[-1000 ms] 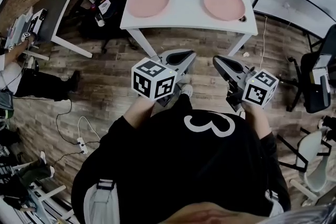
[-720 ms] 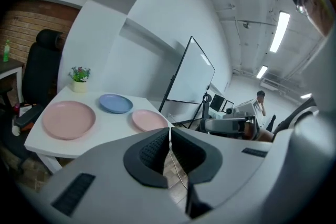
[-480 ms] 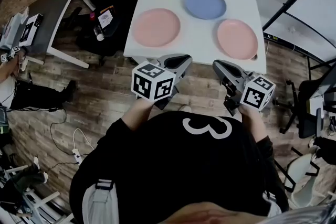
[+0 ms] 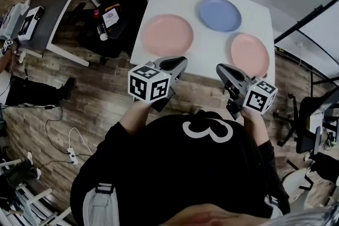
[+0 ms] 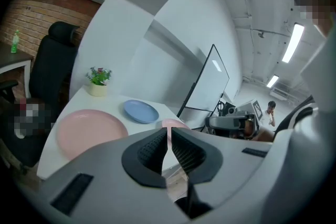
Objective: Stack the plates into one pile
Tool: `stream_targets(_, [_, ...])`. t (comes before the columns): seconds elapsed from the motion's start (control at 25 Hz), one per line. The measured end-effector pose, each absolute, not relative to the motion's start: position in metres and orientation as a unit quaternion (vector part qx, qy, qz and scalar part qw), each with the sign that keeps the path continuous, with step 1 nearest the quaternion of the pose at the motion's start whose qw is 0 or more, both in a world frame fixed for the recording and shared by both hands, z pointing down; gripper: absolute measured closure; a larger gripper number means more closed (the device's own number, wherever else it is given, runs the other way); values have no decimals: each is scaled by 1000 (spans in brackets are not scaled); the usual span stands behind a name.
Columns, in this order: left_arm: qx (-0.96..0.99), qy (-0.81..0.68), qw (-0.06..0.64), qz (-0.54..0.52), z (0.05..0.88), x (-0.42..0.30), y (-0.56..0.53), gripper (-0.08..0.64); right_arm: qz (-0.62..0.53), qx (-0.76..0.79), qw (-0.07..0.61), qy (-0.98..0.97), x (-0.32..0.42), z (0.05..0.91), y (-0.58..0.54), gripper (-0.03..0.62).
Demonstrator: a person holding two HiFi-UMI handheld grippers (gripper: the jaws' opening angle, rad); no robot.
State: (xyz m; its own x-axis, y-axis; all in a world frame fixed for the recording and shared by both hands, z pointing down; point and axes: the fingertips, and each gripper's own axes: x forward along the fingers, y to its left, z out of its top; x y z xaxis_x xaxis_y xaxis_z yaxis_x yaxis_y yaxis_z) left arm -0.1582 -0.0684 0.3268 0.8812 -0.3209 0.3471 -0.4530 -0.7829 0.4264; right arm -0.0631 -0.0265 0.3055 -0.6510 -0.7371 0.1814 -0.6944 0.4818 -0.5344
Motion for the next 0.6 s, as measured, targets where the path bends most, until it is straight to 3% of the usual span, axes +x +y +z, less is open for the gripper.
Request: stream_targets(0.6, [908,-285,278,127,337,-203,-145,541,-312,-353,50,881,-77,305,-120,566])
